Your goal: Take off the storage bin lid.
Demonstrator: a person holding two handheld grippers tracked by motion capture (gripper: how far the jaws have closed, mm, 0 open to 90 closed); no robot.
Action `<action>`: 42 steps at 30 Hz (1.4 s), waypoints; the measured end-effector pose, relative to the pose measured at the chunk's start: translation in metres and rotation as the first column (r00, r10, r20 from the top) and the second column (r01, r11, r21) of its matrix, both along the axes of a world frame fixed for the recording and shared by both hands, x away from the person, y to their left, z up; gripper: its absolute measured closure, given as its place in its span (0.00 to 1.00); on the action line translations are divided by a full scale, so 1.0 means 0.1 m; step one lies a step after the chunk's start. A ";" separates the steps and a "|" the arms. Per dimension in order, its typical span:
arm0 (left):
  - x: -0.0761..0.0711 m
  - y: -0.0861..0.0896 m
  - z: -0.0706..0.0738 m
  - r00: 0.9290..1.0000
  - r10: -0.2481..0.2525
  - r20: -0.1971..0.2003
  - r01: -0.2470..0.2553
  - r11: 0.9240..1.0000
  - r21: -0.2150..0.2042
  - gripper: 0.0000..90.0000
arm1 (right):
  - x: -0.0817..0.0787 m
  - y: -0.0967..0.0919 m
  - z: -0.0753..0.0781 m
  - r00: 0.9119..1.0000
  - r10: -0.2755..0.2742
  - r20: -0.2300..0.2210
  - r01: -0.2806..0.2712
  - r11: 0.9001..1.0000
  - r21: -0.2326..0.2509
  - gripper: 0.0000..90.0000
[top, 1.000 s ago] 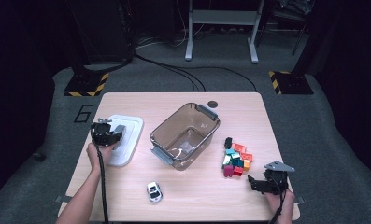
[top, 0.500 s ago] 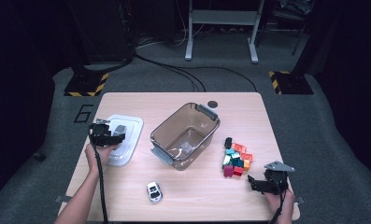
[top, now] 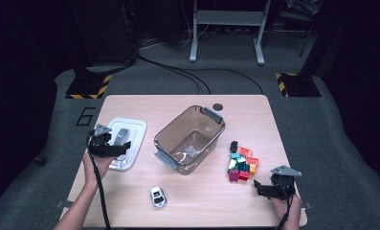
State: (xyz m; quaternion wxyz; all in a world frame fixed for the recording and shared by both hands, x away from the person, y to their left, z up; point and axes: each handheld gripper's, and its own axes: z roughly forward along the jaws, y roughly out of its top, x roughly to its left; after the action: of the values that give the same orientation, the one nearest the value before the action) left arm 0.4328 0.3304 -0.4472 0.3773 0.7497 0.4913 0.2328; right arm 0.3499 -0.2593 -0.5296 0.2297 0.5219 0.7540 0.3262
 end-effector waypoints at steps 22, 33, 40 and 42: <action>-0.75 -0.53 -0.30 0.917 -0.398 -0.020 0.399 0.917 0.019 0.00 | 0.00 0.00 0.00 1.000 0.000 0.001 0.000 1.000 0.000 0.06; -1.09 -0.89 -0.46 0.841 -0.535 -0.085 0.540 0.839 0.060 0.00 | 0.00 0.00 0.00 1.000 -0.001 0.001 0.001 1.000 -0.002 0.06; -1.12 -1.01 -0.63 0.819 -0.559 -0.128 0.570 0.819 0.072 0.00 | 0.00 0.00 0.00 1.000 0.000 0.000 0.000 1.000 0.000 0.06; -1.12 -1.02 -0.65 0.818 -0.560 -0.136 0.572 0.816 0.081 0.01 | 0.00 0.00 0.00 1.000 0.001 0.000 -0.001 1.000 -0.001 0.06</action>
State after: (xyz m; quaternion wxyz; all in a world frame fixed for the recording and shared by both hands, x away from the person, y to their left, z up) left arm 0.3212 0.2285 -0.5120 0.3581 0.8939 0.2509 0.0986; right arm 0.3498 -0.2593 -0.5296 0.2299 0.5215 0.7542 0.3261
